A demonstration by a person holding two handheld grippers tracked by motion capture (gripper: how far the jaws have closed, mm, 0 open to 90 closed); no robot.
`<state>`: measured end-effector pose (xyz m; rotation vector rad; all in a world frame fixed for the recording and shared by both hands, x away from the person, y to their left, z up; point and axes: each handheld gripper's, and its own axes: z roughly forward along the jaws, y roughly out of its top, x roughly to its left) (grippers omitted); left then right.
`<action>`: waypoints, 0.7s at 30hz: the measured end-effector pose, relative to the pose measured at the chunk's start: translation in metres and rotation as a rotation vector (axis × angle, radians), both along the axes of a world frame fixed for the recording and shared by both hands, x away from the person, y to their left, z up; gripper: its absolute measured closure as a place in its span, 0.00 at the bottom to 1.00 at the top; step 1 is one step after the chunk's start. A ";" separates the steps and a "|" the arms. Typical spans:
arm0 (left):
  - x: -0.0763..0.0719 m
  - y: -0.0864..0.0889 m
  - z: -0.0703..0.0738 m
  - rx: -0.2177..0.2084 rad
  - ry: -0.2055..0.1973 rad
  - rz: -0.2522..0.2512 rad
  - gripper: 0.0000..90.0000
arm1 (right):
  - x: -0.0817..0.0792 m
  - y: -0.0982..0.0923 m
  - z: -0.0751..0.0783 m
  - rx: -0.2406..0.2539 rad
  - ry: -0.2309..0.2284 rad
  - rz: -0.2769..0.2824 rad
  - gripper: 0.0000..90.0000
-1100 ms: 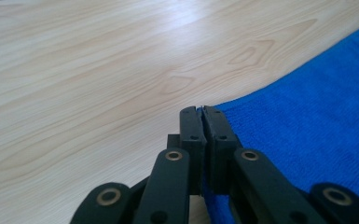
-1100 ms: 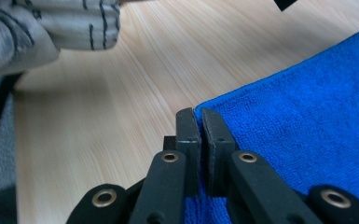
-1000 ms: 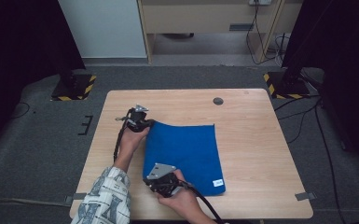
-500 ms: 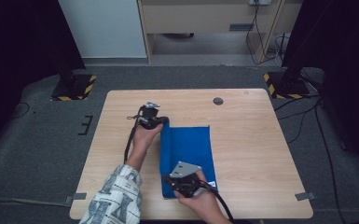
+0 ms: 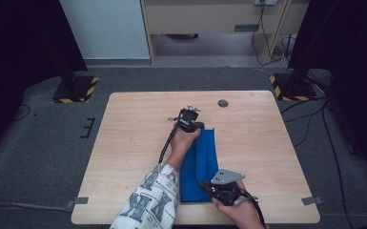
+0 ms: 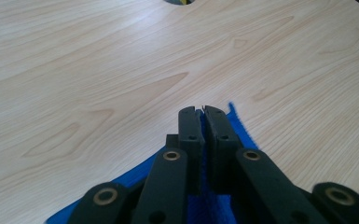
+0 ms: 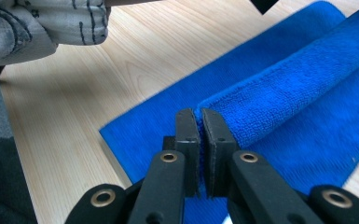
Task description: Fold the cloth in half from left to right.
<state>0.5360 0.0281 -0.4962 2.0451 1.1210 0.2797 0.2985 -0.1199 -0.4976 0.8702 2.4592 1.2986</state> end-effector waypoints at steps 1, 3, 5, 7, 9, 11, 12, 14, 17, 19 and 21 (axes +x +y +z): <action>0.000 -0.004 0.000 0.011 -0.001 -0.002 0.96 | 0.000 -0.002 -0.001 -0.002 0.003 -0.003 0.96; 0.002 -0.009 -0.001 0.017 0.013 0.001 0.96 | 0.000 -0.005 -0.001 -0.001 0.008 -0.011 0.96; 0.003 -0.011 -0.003 0.014 0.025 0.010 0.96 | 0.000 -0.007 -0.001 -0.006 0.013 -0.013 0.96; 0.003 -0.011 -0.005 0.011 0.033 0.008 0.95 | 0.000 -0.009 -0.002 -0.010 0.016 -0.015 0.95; 0.003 -0.011 -0.006 0.007 0.038 0.008 0.83 | 0.000 -0.010 -0.002 -0.015 0.026 -0.019 0.88; 0.003 -0.008 -0.004 -0.008 0.035 0.009 0.58 | 0.000 -0.012 -0.002 -0.020 0.046 -0.028 0.65; 0.001 -0.006 -0.001 -0.009 0.009 -0.002 0.50 | 0.000 -0.014 -0.002 -0.033 0.050 -0.029 0.53; -0.001 -0.001 0.004 -0.024 -0.020 -0.024 0.40 | -0.001 -0.016 -0.001 -0.046 0.053 -0.038 0.37; -0.005 0.011 0.013 -0.034 -0.062 -0.052 0.31 | 0.003 -0.023 0.004 -0.043 0.036 -0.060 0.26; -0.006 0.020 0.018 -0.021 -0.090 -0.051 0.29 | 0.010 -0.029 0.009 -0.033 0.034 -0.077 0.23; -0.004 0.030 0.018 -0.019 -0.086 -0.039 0.28 | 0.024 -0.034 0.012 -0.019 0.029 -0.098 0.21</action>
